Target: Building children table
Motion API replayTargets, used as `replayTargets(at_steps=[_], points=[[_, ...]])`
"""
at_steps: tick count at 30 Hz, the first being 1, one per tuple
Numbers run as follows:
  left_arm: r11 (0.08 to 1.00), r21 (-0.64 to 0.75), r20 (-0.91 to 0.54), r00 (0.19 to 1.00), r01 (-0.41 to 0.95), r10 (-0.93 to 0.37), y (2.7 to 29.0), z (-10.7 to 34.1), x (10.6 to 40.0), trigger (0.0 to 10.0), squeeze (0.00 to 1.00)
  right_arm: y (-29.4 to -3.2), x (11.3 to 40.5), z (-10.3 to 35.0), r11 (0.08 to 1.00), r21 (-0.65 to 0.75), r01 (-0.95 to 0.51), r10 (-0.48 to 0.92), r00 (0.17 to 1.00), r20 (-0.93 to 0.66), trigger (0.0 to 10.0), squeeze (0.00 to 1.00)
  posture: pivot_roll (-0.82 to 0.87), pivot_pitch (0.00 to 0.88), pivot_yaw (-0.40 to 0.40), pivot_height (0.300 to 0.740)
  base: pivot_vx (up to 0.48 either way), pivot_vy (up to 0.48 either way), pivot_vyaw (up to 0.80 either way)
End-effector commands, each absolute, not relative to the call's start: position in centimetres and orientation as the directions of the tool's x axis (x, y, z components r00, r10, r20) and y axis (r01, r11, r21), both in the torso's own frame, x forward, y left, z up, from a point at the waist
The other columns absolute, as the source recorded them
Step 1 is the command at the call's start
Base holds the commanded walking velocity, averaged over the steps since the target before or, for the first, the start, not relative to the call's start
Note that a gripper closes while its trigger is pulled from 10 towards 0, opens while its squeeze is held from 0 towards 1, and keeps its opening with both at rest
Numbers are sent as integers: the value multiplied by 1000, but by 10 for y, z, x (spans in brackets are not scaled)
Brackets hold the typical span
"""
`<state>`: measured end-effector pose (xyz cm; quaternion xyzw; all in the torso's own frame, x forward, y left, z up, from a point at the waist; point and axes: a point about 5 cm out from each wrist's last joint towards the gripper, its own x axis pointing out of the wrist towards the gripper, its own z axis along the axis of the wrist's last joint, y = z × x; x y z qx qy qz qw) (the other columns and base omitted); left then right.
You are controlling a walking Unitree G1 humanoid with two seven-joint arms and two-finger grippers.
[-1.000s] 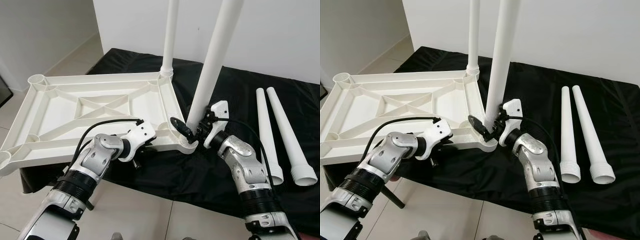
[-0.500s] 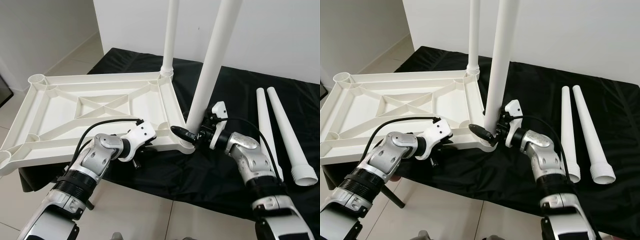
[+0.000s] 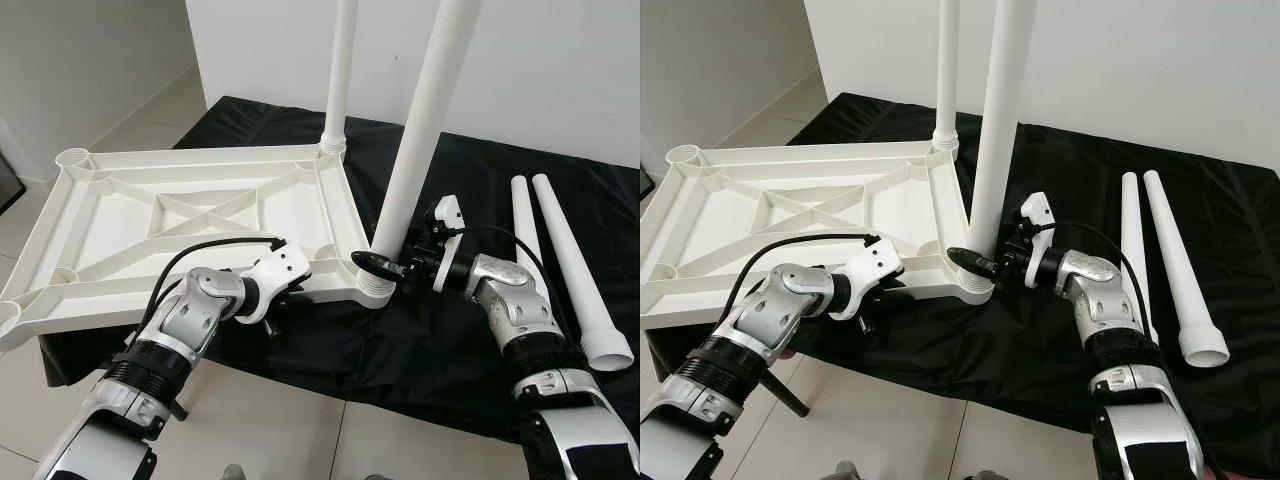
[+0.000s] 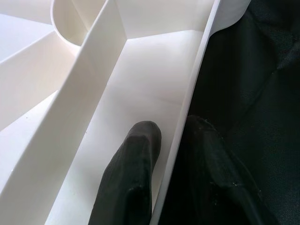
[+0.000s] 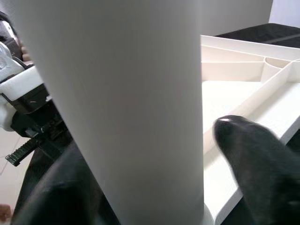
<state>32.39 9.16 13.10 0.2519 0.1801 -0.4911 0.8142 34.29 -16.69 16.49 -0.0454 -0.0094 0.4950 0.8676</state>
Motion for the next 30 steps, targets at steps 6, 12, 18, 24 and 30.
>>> replayTargets(at_steps=[6,12,18,24,30], points=[[408,256,-546,479,876,-687,96,134,326,10000,0,-166,342,165,478,-78,-875,878,479,-3,0,0,-32,10,2,740,0,0,0],[409,256,-544,480,876,-689,95,133,325,10000,0,-167,339,163,492,-50,-869,871,492,18,0,0,-34,6,-1,740,0,0,0],[408,256,-543,480,876,-689,94,133,325,10000,0,-166,338,162,537,-31,-843,843,535,53,0,0,-37,4,-6,740,0,0,0],[409,252,-542,477,877,-691,93,131,324,10000,0,-164,338,161,625,-27,-781,780,621,77,0,0,-38,0,-11,740,0,0,0],[409,249,-544,476,878,-691,93,130,322,10000,0,-154,334,162,684,-22,-729,726,678,112,0,0,-38,0,-13,740,0,0,0]])
